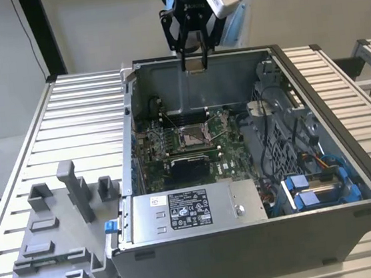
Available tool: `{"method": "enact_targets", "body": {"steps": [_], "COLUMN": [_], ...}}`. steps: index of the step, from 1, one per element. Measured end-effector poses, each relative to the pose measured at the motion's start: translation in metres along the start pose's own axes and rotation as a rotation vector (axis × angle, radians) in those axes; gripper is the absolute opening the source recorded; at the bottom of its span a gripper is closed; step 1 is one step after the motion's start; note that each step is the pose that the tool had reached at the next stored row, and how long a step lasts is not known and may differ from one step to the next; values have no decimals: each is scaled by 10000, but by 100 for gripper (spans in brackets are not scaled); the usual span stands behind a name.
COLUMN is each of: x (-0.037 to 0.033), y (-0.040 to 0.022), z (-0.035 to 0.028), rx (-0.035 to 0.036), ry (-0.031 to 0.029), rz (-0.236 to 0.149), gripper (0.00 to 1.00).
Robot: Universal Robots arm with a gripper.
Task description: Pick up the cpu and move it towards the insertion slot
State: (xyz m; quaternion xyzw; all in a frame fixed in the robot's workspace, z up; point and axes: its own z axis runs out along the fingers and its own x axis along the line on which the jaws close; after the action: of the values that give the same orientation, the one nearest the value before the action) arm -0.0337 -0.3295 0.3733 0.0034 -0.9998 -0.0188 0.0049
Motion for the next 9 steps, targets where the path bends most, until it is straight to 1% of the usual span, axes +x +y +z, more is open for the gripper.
{"method": "enact_targets", "body": {"steps": [3, 9], "x": [2, 1], "y": [51, 123], "z": [39, 120], "rx": [-1, -1], "ry": [-1, 0], "rz": [2, 2], "gripper": [0, 0]}}
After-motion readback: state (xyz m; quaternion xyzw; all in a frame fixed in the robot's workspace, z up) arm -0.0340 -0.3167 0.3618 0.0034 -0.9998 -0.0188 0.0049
